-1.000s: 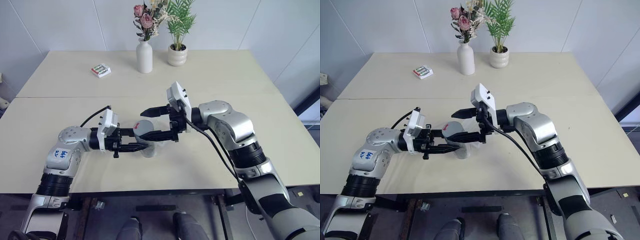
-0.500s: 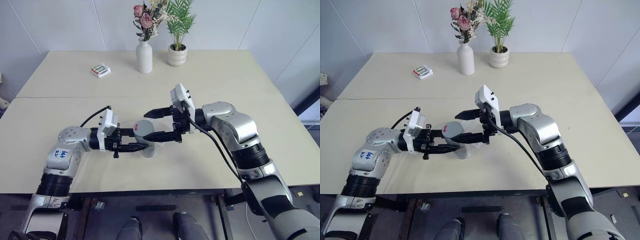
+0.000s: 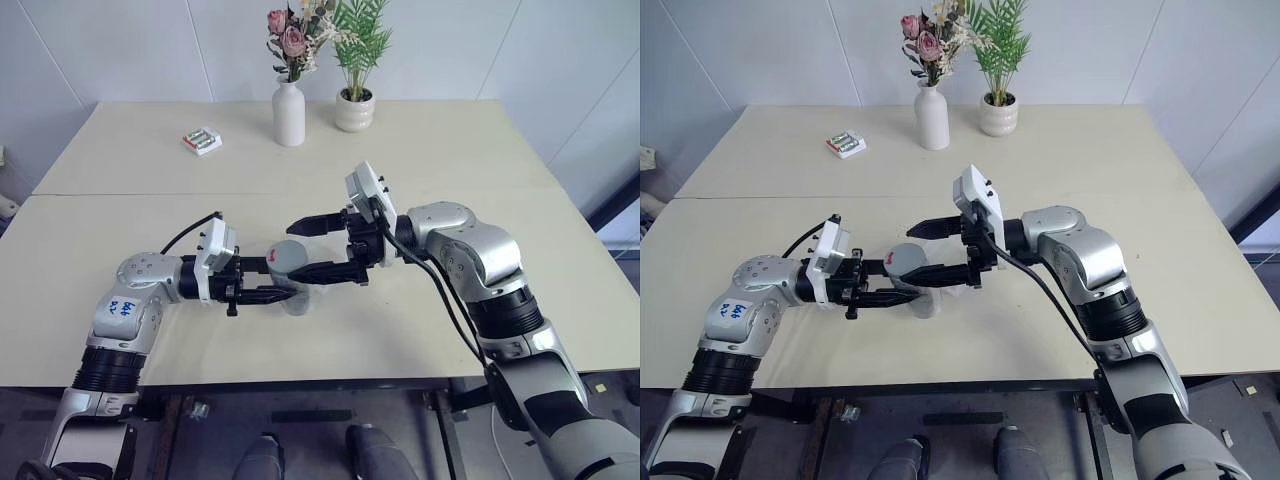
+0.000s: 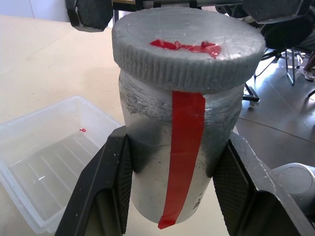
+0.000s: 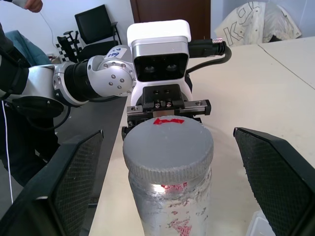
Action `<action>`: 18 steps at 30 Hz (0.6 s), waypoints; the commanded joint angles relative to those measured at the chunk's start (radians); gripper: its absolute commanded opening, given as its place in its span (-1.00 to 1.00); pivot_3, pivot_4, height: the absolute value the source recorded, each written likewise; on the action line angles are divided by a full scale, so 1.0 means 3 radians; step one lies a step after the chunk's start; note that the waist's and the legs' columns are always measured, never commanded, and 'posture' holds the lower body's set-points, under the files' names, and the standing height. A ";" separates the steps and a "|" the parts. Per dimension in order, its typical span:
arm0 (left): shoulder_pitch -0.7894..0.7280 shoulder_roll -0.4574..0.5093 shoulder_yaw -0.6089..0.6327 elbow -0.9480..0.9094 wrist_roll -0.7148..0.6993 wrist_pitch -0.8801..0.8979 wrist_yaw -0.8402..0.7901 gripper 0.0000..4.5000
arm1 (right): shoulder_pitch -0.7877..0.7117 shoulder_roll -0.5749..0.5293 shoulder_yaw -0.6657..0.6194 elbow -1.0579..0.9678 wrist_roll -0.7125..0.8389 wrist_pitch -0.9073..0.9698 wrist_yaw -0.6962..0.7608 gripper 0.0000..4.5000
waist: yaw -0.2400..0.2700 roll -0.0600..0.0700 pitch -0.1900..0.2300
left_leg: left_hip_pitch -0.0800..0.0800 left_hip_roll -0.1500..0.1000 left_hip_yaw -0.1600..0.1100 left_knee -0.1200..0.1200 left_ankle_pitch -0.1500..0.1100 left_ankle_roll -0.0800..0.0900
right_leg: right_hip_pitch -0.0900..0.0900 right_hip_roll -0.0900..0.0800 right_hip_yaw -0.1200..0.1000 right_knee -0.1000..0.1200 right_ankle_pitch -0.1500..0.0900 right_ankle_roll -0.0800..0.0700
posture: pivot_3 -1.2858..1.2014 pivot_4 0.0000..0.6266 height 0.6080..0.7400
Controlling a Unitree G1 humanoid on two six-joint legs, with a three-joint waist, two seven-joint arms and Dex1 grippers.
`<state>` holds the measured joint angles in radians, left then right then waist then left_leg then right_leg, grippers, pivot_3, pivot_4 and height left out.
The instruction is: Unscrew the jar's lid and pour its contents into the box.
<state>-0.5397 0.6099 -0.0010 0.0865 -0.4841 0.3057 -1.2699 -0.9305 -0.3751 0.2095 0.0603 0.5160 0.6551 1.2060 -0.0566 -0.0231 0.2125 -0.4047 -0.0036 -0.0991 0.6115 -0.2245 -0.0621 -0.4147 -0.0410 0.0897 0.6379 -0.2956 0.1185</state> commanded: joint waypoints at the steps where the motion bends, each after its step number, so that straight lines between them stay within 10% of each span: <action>1: 0.0004 0.0034 0.0055 -0.0121 -0.0048 -0.0017 -0.0023 -0.14 | -0.0026 0.0054 -0.0045 -0.0128 0.0051 -0.0036 -0.0014 0.99 | -0.0001 0.0000 0.0000 | 0.0000 0.0000 0.0000 0.0000 0.0000 0.0000 | 0.0000 0.0000 0.0000 0.0000 0.0000 0.0000 | 0.03 -0.52 1.00; 18: -0.0005 0.0030 0.0053 -0.0117 -0.0049 -0.0012 -0.0023 -0.14 | -0.0028 0.0219 0.0092 -0.0025 -0.0170 -0.0174 -0.0068 0.99 | 0.0000 0.0000 0.0000 | 0.0000 0.0000 0.0000 0.0000 0.0000 0.0000 | 0.0000 0.0000 0.0000 0.0000 0.0000 0.0000 | 0.03 -0.52 1.00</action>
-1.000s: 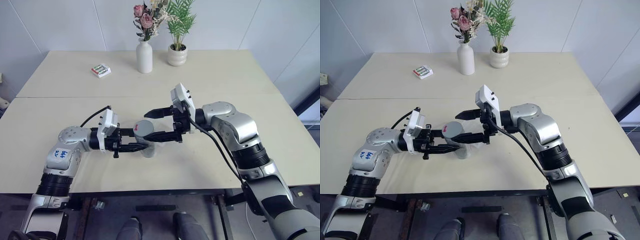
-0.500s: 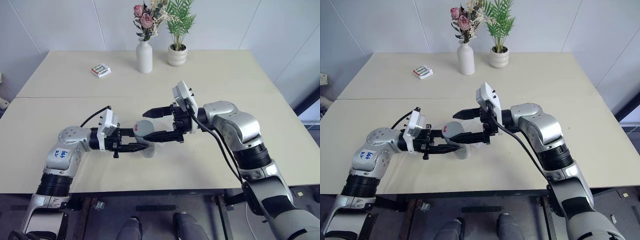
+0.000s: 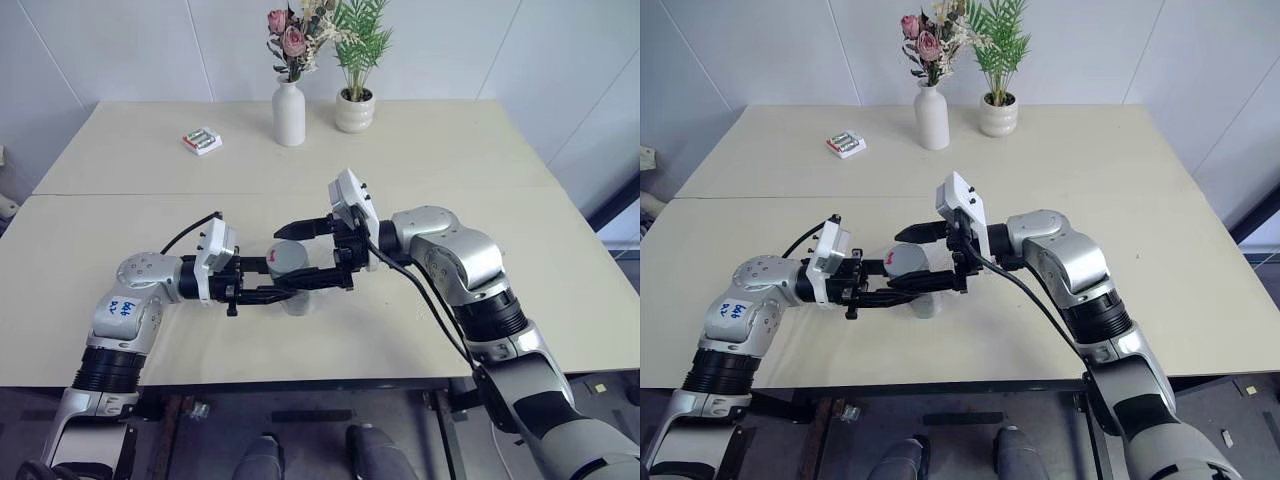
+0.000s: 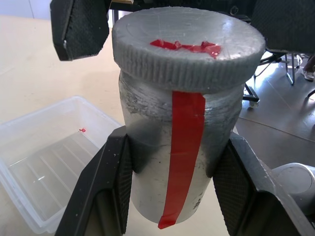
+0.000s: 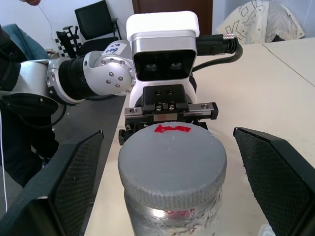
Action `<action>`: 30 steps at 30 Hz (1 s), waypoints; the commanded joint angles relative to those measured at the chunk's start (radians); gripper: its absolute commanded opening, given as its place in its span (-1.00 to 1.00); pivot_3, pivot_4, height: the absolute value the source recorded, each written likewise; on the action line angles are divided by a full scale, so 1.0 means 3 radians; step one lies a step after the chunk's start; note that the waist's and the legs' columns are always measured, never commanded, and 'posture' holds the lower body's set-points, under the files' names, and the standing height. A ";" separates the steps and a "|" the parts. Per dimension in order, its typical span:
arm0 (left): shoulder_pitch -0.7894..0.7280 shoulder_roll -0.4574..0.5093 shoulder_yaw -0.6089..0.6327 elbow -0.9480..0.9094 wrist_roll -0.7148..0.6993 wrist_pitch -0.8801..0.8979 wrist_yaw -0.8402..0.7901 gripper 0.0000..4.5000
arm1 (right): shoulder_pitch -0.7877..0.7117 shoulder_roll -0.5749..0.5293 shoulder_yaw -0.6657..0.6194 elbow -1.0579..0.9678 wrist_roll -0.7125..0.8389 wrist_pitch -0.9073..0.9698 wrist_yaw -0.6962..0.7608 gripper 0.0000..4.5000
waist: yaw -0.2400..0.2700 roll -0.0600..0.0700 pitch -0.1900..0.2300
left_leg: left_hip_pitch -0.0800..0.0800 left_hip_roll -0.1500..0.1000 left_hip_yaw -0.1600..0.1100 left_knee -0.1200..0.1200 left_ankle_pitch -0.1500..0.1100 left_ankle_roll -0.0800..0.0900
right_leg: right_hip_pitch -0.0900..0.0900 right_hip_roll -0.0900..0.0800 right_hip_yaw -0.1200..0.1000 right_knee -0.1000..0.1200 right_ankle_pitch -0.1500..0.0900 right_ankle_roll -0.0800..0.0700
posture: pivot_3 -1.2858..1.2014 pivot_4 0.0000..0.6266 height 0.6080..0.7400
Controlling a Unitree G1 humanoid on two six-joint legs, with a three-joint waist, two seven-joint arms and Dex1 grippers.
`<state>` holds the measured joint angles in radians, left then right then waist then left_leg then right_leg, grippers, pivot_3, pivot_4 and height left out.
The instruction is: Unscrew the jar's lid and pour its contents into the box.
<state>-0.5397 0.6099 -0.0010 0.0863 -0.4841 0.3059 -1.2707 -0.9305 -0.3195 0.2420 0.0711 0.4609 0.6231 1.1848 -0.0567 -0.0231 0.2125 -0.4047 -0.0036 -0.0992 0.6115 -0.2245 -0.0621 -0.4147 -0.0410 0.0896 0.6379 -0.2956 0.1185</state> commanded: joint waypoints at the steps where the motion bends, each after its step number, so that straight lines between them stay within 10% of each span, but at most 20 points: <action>1: -0.0005 0.0031 0.0053 -0.0114 -0.0048 -0.0013 -0.0022 -0.14 | -0.0028 0.0035 -0.0015 -0.0059 0.0011 -0.0070 0.0005 0.99 | 0.0000 0.0000 0.0000 | 0.0000 0.0000 0.0000 0.0000 0.0000 0.0000 | 0.0000 0.0000 0.0000 0.0000 0.0000 0.0000 | 0.03 -0.52 1.00; 5: -0.0008 0.0032 0.0055 -0.0110 -0.0047 -0.0014 -0.0021 -0.14 | -0.0029 0.0039 -0.0011 -0.0049 0.0011 -0.0079 0.0010 0.91 | 0.0000 0.0000 0.0000 | 0.0000 0.0000 0.0000 0.0000 0.0000 0.0000 | 0.0000 0.0000 0.0000 0.0000 0.0000 0.0000 | 0.03 -0.52 1.00; 11: -0.0010 0.0038 0.0058 -0.0110 -0.0048 -0.0009 -0.0020 -0.14 | -0.0032 0.0052 -0.0009 -0.0030 -0.0005 -0.0111 0.0005 0.14 | -0.0001 0.0000 0.0000 | 0.0000 0.0000 0.0000 0.0000 0.0000 0.0000 | 0.0000 0.0000 0.0000 0.0000 0.0000 0.0000 | 0.03 -0.52 1.00; 30: 0.0089 0.0131 0.0011 -0.0175 -0.0038 0.0019 -0.0086 -0.14 | -0.0338 0.0294 -0.0647 0.0028 0.0640 0.0422 -0.0348 0.14 | 0.0001 0.0005 0.0003 | 0.0000 0.0001 -0.0002 -0.0002 0.0000 0.0000 | -0.0002 -0.0001 -0.0001 0.0001 0.0000 -0.0001 | 0.03 -0.52 1.00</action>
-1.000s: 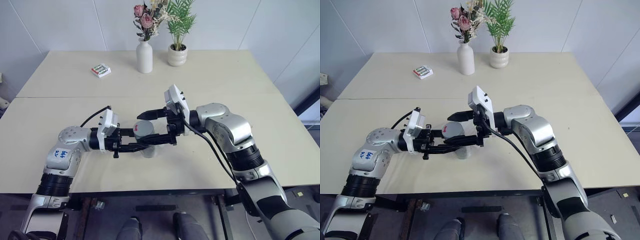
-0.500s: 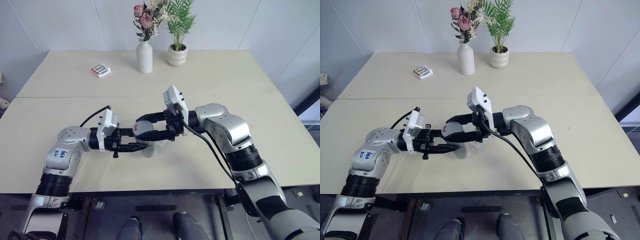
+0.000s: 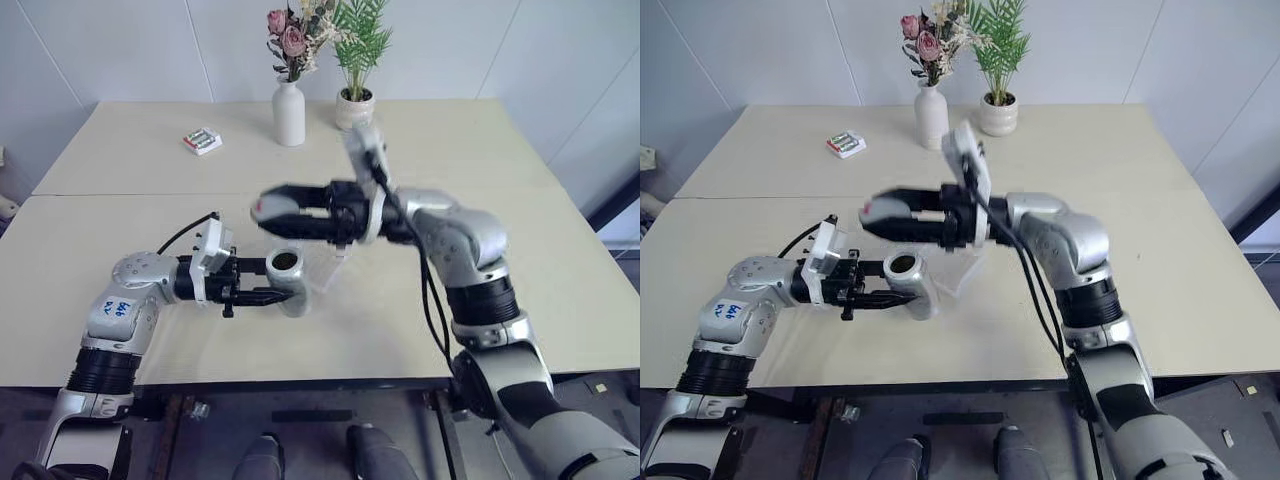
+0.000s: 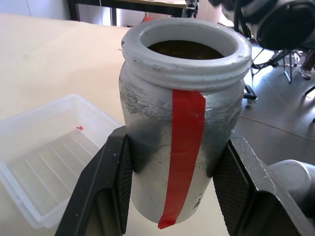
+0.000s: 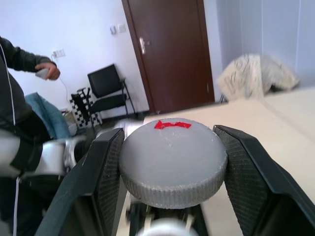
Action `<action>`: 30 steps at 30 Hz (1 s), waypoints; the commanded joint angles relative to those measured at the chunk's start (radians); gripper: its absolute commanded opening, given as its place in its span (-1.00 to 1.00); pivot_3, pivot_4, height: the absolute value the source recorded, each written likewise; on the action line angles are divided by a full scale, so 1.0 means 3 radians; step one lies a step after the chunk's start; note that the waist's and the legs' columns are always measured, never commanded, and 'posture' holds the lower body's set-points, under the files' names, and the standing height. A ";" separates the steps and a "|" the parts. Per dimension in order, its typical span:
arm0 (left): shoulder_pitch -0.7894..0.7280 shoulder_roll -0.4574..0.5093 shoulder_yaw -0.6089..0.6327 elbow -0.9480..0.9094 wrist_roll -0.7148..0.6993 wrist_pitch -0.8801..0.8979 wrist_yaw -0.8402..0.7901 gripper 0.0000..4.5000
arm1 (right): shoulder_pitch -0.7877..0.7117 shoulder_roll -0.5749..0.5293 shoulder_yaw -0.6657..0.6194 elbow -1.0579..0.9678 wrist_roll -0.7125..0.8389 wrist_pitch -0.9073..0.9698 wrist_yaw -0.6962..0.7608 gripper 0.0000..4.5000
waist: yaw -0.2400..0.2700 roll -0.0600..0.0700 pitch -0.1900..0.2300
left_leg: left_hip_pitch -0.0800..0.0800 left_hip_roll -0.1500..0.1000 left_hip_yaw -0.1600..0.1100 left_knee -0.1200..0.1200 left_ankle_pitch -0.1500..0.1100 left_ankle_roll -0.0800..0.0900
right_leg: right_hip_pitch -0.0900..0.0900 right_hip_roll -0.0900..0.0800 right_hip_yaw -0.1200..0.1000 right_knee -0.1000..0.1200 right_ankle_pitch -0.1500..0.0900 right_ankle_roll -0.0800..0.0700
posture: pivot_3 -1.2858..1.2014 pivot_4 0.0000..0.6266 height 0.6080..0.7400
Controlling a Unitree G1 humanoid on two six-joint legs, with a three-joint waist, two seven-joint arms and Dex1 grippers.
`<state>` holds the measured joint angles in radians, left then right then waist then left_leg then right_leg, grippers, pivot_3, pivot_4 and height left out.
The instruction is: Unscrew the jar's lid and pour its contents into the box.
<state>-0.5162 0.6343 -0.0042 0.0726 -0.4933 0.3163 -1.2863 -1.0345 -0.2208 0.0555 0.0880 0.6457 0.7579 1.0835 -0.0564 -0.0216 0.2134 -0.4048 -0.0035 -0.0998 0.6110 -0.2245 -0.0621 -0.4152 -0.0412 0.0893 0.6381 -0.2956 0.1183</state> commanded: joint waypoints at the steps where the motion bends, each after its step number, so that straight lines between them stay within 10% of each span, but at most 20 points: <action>1: 0.0018 0.0052 0.0022 -0.0130 -0.0008 -0.0017 -0.0034 -0.14 | -0.0003 -0.0074 -0.0020 -0.0002 -0.0043 -0.0113 -0.0002 0.14 | 0.0000 0.0000 0.0000 | -0.0001 0.0000 0.0000 0.0000 0.0000 0.0000 | 0.0000 0.0000 0.0000 0.0000 0.0000 0.0000 | 0.03 -0.52 1.00; 16: -0.0033 0.0042 0.0097 -0.0074 -0.0027 -0.0046 -0.0005 -0.14 | 0.0542 -0.1224 -0.0954 0.0789 -0.0667 -0.1317 -0.0538 0.14 | 0.0030 -0.0001 0.0001 | -0.0002 -0.0004 0.0004 -0.0003 -0.0001 0.0002 | 0.0002 -0.0003 0.0001 -0.0008 -0.0002 0.0003 | 0.03 -0.52 1.00; 30: -0.0164 -0.0007 0.0126 0.0036 -0.0032 -0.0031 -0.0005 -0.14 | 0.1287 -0.0856 -0.1077 0.1944 -0.1123 -0.2639 -0.1076 0.14 | -0.0086 0.0004 0.0003 | 0.0013 -0.0004 0.0024 0.0007 0.0000 0.0004 | 0.0006 0.0003 0.0024 0.0013 0.0001 0.0009 | 0.03 -0.52 1.00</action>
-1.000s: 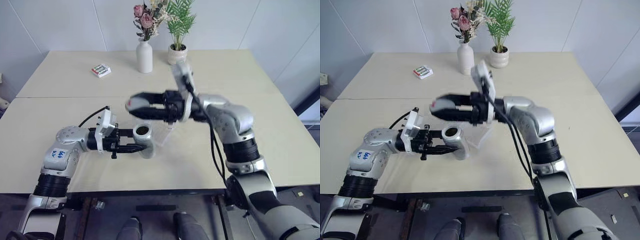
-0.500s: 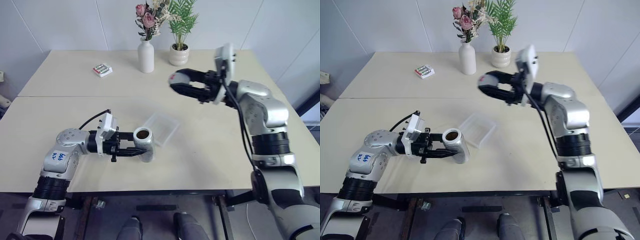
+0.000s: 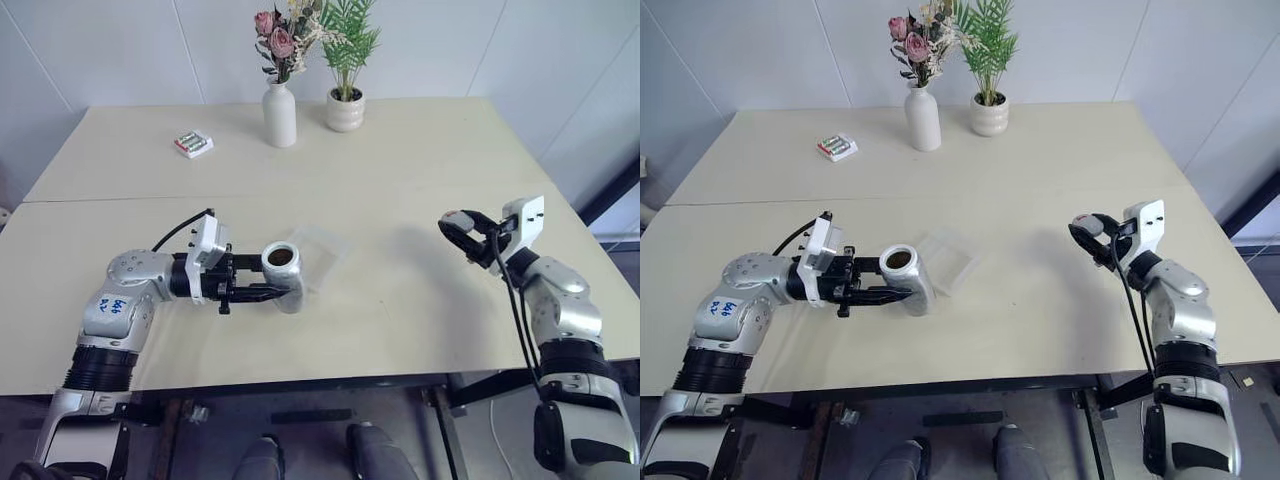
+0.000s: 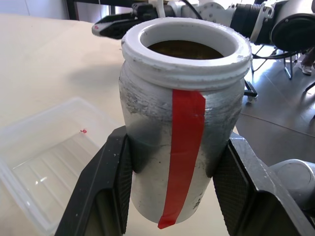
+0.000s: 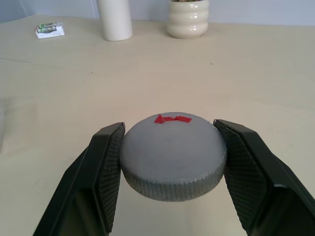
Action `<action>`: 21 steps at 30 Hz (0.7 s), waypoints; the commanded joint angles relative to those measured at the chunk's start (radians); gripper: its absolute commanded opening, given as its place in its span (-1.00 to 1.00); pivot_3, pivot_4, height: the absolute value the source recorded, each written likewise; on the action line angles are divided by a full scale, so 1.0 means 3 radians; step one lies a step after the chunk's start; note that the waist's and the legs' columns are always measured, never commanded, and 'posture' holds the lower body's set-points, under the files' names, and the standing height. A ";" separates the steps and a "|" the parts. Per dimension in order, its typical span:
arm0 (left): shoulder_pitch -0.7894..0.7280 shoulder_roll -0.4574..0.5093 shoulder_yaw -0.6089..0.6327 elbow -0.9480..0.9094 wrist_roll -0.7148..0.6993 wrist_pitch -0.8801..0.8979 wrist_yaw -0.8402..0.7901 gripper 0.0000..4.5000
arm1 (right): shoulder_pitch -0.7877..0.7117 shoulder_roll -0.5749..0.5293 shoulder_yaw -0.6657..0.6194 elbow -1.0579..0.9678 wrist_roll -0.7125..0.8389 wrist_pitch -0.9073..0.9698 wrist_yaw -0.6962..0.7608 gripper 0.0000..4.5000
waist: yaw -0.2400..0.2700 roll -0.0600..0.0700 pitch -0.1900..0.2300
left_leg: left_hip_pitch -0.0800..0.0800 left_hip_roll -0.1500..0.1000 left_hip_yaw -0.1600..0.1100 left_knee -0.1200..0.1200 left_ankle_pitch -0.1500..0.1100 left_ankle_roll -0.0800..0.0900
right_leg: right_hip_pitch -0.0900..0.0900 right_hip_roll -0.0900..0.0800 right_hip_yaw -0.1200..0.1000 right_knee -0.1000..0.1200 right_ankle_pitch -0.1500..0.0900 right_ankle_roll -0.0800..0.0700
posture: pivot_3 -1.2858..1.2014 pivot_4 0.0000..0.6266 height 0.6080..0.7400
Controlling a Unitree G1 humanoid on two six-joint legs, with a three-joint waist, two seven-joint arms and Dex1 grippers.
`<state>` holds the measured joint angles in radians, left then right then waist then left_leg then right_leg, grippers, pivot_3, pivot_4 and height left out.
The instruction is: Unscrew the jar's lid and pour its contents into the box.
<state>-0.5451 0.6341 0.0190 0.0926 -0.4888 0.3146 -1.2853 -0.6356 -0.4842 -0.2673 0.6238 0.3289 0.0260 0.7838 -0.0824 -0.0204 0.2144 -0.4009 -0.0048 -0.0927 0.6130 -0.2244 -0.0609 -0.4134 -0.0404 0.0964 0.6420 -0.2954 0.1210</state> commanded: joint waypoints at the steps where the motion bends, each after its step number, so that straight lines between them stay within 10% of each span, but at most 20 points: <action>1: -0.0079 -0.0009 0.0048 -0.0032 -0.0050 -0.0018 -0.0006 -0.14 | -0.0088 0.0049 -0.0019 0.0245 -0.0067 -0.0238 -0.0125 0.14 | 0.0001 0.0000 0.0000 | 0.0000 0.0000 0.0000 0.0000 0.0000 0.0000 | 0.0000 0.0000 0.0000 0.0001 0.0000 0.0000 | 0.03 -0.52 1.00; 11: -0.0092 0.0024 0.0090 -0.0012 -0.0048 -0.0017 -0.0002 -0.14 | -0.0230 0.0072 0.0039 0.0907 -0.0301 -0.0689 -0.0302 0.14 | -0.0002 0.0000 0.0000 | 0.0000 -0.0001 0.0000 -0.0001 0.0001 0.0000 | -0.0001 0.0000 0.0002 0.0000 0.0000 0.0001 | 0.03 -0.52 1.00; 17: -0.0069 0.0034 0.0101 -0.0038 -0.0059 -0.0002 0.0008 -0.14 | -0.0209 0.0058 0.0039 0.0896 -0.0285 -0.0637 -0.0239 0.95 | -0.0002 0.0000 0.0000 | 0.0003 -0.0001 0.0000 0.0000 0.0001 -0.0001 | 0.0002 0.0000 0.0002 0.0002 0.0000 0.0001 | 0.03 -0.52 1.00; 21: -0.0051 0.0043 0.0126 -0.0065 -0.0071 0.0013 0.0028 -0.14 | -0.0204 -0.0017 -0.0009 0.0622 -0.0157 -0.0588 -0.0038 0.99 | -0.0003 0.0000 0.0000 | 0.0003 -0.0001 0.0000 0.0000 0.0001 -0.0001 | 0.0002 0.0000 0.0002 0.0002 0.0000 0.0001 | 0.03 -0.52 1.00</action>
<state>-0.5628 0.6344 0.0285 0.0954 -0.4892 0.3175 -1.2790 -0.6929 -0.4596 -0.2483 0.8858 0.2472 -0.1482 0.7389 -0.0831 -0.0204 0.2144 -0.4002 -0.0051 -0.0928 0.6129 -0.2241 -0.0610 -0.4130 -0.0403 0.0971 0.6427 -0.2954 0.1214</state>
